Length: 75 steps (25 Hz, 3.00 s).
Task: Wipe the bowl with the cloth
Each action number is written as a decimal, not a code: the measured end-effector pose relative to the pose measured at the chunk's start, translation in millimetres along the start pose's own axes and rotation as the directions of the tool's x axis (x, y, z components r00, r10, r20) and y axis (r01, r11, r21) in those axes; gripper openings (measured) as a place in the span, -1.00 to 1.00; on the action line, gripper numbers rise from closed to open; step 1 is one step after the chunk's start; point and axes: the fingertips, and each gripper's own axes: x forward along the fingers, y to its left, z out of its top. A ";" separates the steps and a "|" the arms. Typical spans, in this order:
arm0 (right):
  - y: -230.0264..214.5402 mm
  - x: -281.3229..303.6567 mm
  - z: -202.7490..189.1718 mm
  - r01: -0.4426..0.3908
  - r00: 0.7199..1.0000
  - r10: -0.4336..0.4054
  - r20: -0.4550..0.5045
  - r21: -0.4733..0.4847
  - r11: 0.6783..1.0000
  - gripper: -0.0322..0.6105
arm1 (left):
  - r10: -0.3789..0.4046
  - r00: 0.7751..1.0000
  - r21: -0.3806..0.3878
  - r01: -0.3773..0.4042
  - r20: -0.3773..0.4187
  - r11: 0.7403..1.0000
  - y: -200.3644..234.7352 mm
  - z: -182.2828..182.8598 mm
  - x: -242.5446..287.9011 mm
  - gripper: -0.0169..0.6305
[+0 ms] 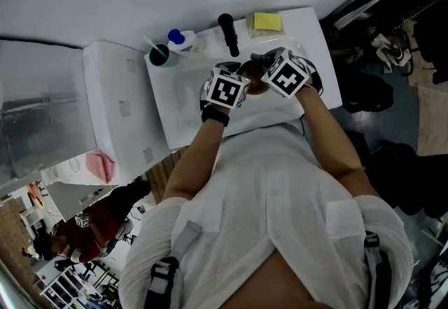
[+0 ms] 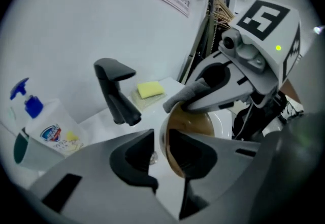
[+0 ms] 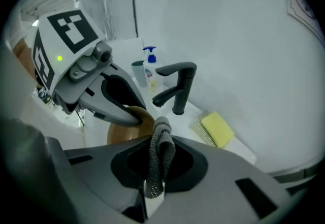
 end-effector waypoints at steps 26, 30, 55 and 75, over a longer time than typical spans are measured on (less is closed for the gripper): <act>3.7 -3.6 1.0 -0.032 0.994 0.019 0.110 0.121 0.992 -0.74 | -0.036 0.999 -0.037 0.036 0.021 0.999 -5.6 11.5 -5.4 -0.85; 2.9 -2.5 -3.7 -0.031 0.995 0.013 0.103 0.168 0.985 -0.74 | -0.035 0.997 -0.162 0.046 0.068 0.986 -2.5 6.0 -4.0 -0.84; 8.9 -3.7 0.6 -0.040 0.997 0.043 0.064 -0.036 0.999 -0.74 | -0.039 0.998 0.076 0.042 -0.039 0.996 -15.5 9.9 2.3 -0.88; -12.6 -11.2 -7.8 -0.149 0.910 -0.037 0.413 0.410 0.900 -0.67 | -0.017 0.996 -0.371 0.048 0.084 0.928 6.1 -17.0 8.1 -0.89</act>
